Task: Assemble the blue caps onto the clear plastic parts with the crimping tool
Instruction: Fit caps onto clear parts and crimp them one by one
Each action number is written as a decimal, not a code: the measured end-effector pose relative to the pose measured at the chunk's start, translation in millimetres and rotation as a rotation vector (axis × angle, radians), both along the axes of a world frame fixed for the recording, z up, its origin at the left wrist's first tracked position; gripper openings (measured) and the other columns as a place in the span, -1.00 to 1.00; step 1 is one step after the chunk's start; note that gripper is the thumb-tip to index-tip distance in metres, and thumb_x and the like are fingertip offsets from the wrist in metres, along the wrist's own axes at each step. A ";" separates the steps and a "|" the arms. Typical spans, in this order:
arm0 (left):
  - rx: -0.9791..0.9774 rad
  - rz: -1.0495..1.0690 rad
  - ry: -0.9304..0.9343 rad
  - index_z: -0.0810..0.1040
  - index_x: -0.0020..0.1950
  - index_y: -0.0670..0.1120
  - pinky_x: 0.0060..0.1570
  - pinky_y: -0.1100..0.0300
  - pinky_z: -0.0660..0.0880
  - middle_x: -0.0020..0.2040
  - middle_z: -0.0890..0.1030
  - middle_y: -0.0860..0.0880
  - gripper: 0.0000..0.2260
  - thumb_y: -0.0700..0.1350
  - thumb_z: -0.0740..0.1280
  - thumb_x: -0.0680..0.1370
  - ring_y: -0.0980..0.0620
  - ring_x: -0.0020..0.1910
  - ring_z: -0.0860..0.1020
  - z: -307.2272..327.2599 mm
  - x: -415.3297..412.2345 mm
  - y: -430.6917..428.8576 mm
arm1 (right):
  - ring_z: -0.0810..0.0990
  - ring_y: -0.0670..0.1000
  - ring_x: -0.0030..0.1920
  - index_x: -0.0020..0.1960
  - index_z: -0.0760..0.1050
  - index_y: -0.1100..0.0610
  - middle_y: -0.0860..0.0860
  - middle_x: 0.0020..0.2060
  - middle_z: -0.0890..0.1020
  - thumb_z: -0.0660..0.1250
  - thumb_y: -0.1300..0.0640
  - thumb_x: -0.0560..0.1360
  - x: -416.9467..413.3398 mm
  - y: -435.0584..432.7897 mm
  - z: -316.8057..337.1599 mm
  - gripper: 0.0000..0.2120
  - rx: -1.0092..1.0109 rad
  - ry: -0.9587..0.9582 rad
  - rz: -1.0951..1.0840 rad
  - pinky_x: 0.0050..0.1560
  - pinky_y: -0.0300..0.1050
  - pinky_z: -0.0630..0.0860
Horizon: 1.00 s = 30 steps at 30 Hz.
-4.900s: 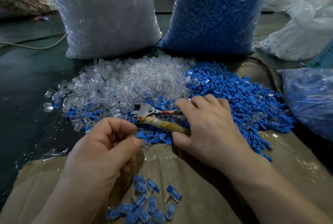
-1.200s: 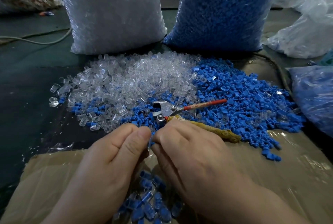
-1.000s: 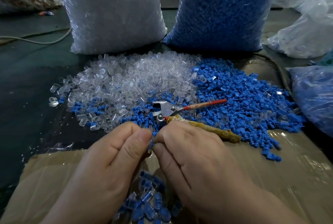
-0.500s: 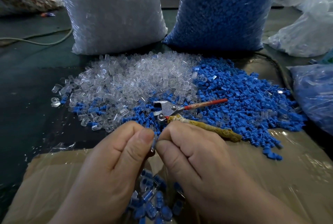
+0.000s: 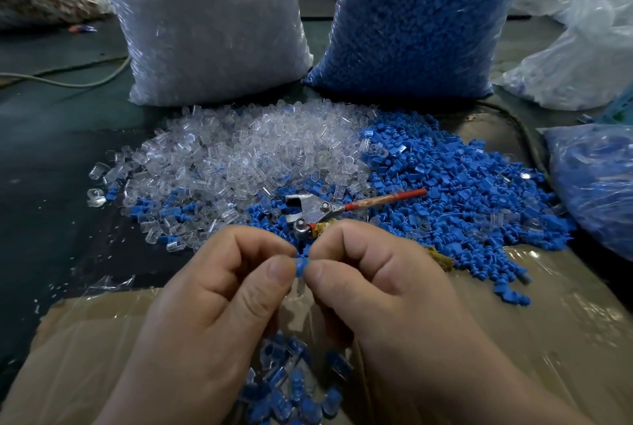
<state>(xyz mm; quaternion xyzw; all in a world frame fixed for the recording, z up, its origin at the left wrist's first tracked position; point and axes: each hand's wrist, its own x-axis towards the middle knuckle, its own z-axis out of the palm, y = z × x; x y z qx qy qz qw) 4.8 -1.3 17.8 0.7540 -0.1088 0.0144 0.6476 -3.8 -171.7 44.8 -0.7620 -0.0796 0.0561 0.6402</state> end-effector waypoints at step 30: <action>0.014 -0.040 -0.028 0.66 0.01 0.18 -0.36 0.25 0.57 -0.21 0.69 -0.07 -0.76 0.12 0.42 0.36 0.03 -0.31 0.66 -8.5 3.1 4.8 | 0.58 -0.11 -0.03 0.04 0.61 0.17 -0.03 -0.03 0.59 0.40 0.26 0.49 5.3 -5.1 -12.5 -0.86 -0.278 -0.624 -0.024 -0.04 -0.26 0.51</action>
